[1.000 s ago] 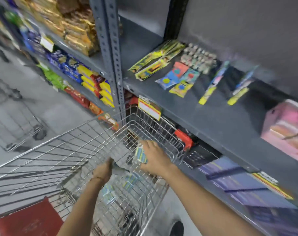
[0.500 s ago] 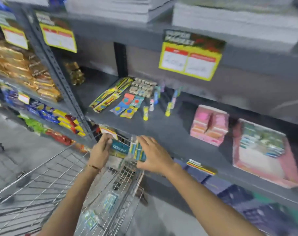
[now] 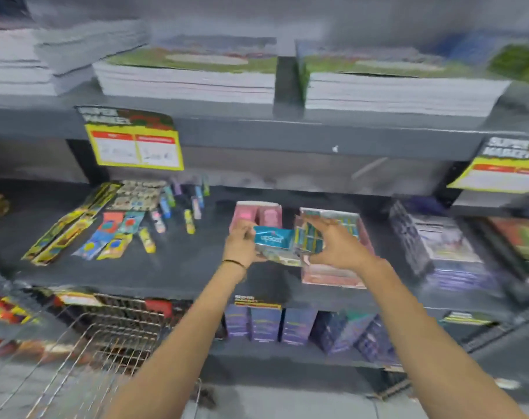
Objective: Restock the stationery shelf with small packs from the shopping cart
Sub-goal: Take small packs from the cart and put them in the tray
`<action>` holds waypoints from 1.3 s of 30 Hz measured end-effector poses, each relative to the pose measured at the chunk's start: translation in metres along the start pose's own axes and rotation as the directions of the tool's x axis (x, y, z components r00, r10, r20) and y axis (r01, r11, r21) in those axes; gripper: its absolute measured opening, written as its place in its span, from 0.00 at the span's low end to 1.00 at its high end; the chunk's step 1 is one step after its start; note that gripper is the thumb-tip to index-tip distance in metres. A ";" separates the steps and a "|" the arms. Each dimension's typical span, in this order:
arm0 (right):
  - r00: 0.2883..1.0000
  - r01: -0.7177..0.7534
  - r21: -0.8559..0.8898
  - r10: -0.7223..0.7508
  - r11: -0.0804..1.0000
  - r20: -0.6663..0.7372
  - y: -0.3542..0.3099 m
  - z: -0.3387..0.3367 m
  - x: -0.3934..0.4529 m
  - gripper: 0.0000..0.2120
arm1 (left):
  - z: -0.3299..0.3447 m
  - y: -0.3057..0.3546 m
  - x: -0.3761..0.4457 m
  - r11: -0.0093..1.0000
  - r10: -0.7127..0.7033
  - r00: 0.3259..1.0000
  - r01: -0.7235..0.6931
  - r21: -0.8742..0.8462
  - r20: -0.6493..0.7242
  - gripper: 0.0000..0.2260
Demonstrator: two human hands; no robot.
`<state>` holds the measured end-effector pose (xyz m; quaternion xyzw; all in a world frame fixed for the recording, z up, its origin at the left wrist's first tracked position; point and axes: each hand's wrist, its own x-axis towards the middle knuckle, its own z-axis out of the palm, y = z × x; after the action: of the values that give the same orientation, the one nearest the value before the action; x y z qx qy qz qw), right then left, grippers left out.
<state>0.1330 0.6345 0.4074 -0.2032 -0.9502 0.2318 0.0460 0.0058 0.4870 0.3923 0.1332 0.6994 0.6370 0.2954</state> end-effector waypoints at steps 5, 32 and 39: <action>0.970 -0.195 0.043 0.186 0.980 0.159 0.067 -0.012 -0.010 0.37 | 0.065 0.010 0.017 0.984 -0.066 0.997 0.061 0.166 0.029 0.13; 0.878 -0.388 0.477 0.474 0.788 -0.068 0.080 0.027 0.003 0.15 | 0.117 0.008 0.055 0.660 -0.182 0.938 -0.107 0.744 0.296 0.14; 0.831 -0.458 0.522 0.555 0.720 -0.037 0.084 0.038 -0.002 0.07 | 0.114 -0.010 0.050 0.610 -0.029 0.952 -0.224 0.761 0.304 0.14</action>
<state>0.1579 0.6855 0.3348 -0.4589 -0.7572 0.4487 0.1213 0.0342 0.6065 0.3690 0.3778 0.8486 0.2544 0.2691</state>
